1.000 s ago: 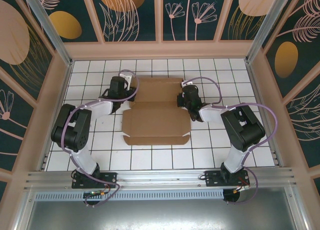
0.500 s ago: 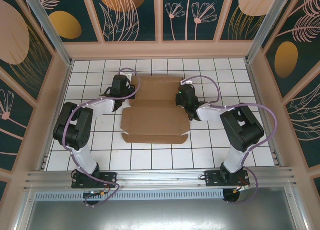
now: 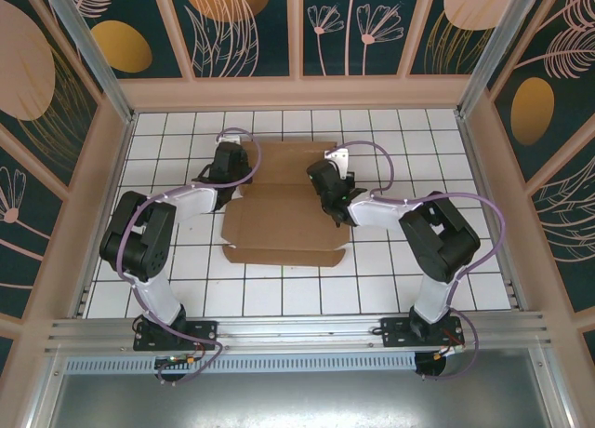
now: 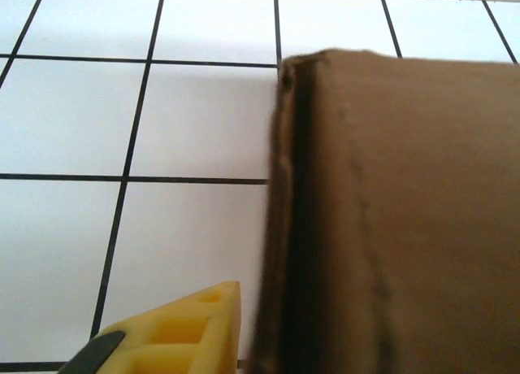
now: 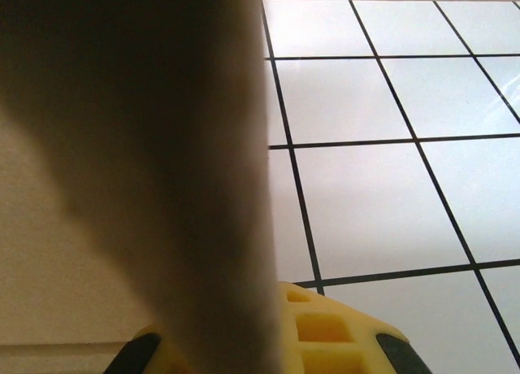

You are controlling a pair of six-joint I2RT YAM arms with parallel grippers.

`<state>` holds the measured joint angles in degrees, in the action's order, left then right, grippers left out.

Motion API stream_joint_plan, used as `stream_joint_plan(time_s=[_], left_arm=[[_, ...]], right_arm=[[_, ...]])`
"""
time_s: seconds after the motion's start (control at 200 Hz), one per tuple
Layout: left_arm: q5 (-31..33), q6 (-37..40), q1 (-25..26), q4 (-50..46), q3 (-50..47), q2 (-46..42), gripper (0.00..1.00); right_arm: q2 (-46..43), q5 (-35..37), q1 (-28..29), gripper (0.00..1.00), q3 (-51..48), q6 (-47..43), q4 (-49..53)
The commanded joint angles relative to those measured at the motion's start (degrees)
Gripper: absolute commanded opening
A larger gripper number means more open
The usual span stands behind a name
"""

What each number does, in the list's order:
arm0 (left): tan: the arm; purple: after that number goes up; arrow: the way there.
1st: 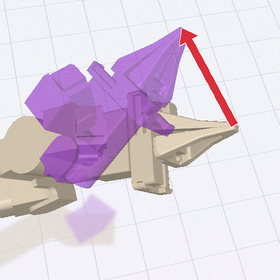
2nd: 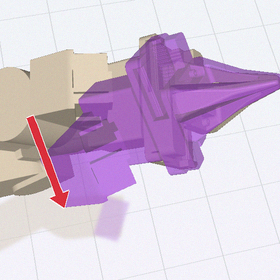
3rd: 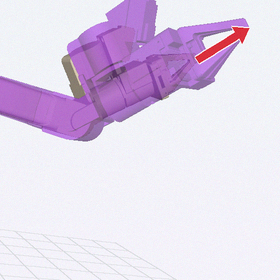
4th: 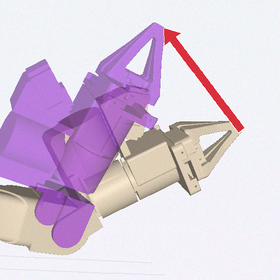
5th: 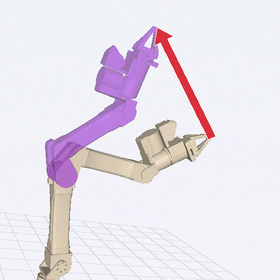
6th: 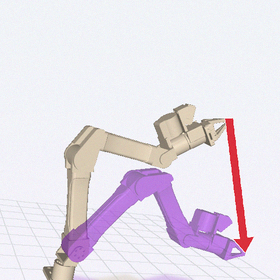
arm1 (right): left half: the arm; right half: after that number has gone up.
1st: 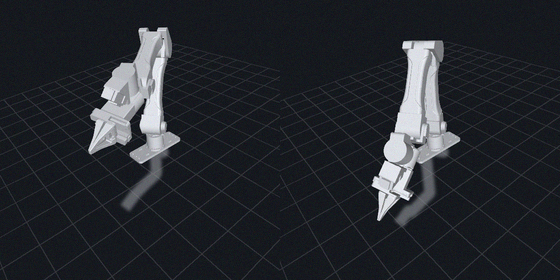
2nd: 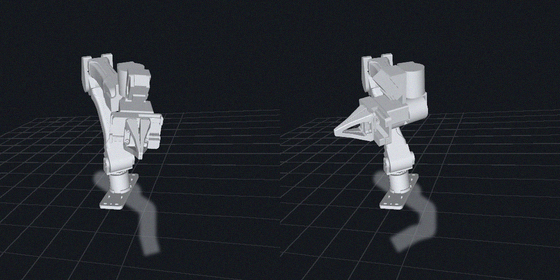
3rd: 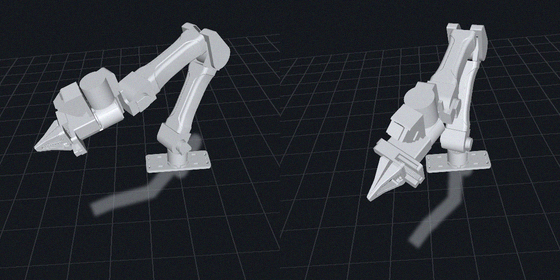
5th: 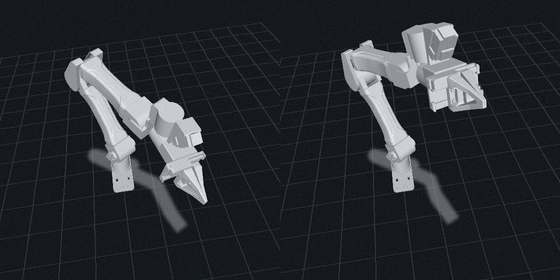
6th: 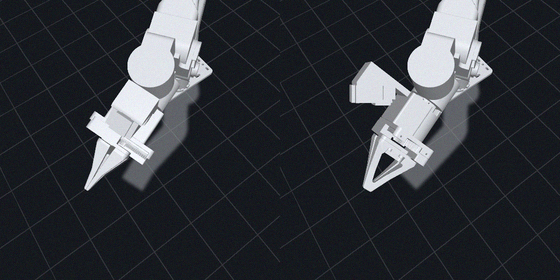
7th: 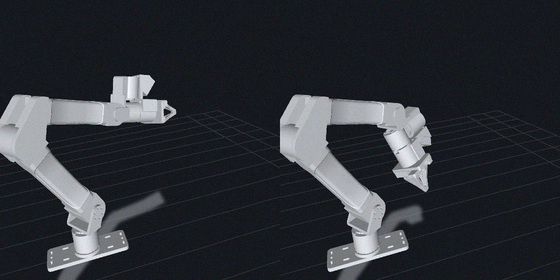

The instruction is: Fold the paper box

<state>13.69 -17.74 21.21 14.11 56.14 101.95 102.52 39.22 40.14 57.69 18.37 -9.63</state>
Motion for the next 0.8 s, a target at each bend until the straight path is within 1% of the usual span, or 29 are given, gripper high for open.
stream_joint_plan(time_s=[0.0, 0.055, 0.075, 0.105, 0.27, 0.385, 0.555, 0.716, 0.736, 0.796], left_arm=[[-3.3, 0.4, -0.7, -0.2, -3.3, -3.2, 0.34], [-4.3, 0.7, -0.7, 0.4, -4.7, -3.4, 0.37], [-4.6, 0.7, -0.7, 0.7, -5.1, -5.1, 0.38], [-5.1, 0.8, -0.7, 1.1, -5.7, -5.5, 0.38], [-6.2, 1.0, -0.7, 0.8, -5.8, -4.7, 0.38], [-6.5, -0.4, -0.7, 0.2, -5.7, -4.3, 0.38], [-7.3, -2.9, -0.7, 0.6, -6.8, -4.9, 0.43], [-8.0, -2.6, -0.7, 0.1, -5.9, -4.1, 0.42], [-8.2, -2.6, -0.7, 0.1, -5.8, -2.5, 0.42], [-8.3, -2.6, -0.7, -0.1, -5.0, -1.6, 0.41]], right_arm=[[-1.2, 3.2, -2.0, 0.00, -1.1, -0.1, -1.7], [-1.5, 2.4, -2.4, 0.00, -1.5, -0.4, -2.1], [-1.5, 2.3, -2.6, 0.00, -1.6, -0.5, -2.1], [-1.6, 2.1, -2.6, 0.00, -1.7, -0.9, -2.4], [-1.9, 1.2, -2.8, 0.00, -1.7, -2.0, -3.2], [-1.8, 1.1, -3.2, 0.00, -1.5, -2.0, -2.9], [-1.8, 1.2, -3.4, 0.00, -1.9, -1.8, -2.9], [-1.7, 0.5, -3.3, 0.00, -1.8, -2.0, -3.2], [-1.8, 0.3, -3.3, 0.00, -1.8, -2.0, -3.2], [-1.7, 0.0, -3.3, 0.00, -1.6, -2.0, -3.1]])
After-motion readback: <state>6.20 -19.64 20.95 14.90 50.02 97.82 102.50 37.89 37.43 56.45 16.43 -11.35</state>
